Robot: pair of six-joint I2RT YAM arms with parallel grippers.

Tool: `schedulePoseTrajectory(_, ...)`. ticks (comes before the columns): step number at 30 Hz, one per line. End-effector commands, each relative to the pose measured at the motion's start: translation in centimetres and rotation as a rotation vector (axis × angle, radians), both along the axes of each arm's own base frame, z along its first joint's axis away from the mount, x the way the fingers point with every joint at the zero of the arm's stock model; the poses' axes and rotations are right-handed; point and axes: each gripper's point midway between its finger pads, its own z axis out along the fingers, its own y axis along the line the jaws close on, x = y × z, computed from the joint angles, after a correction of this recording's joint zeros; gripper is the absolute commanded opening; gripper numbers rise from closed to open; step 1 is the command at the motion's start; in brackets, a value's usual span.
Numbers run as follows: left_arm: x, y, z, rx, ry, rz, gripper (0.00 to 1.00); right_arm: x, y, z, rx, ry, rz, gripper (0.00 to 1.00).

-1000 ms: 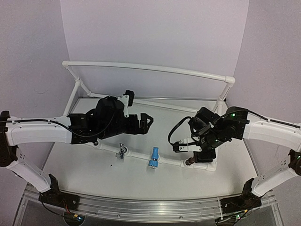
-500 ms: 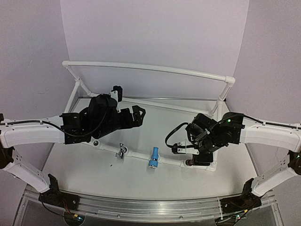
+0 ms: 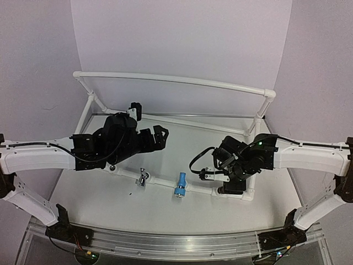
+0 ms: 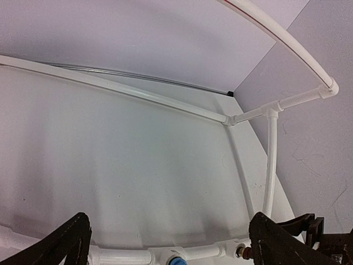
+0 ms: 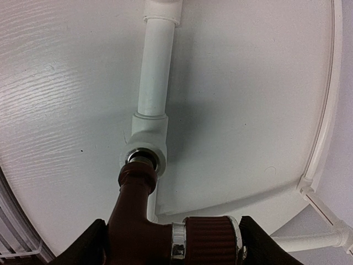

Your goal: Install the water faucets

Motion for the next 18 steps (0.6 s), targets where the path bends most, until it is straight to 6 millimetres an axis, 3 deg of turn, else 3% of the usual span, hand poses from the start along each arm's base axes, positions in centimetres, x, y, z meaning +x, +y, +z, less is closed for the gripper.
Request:
schedulePoseTrajectory(1,-0.1,1.3,1.5,-0.036,-0.025,0.031,1.0,1.0,-0.1,0.2,-0.024,-0.05,-0.033,0.34)
schedulePoseTrajectory(12,-0.3,2.2,1.3,-0.039,-0.039,0.044,1.0,1.7,0.5,-0.1,-0.097,-0.054,-0.016,0.3)
schedulePoseTrajectory(18,-0.3,2.4,1.3,-0.033,-0.047,0.051,1.0,1.0,1.4,-0.4,-0.142,-0.033,0.008,0.29)
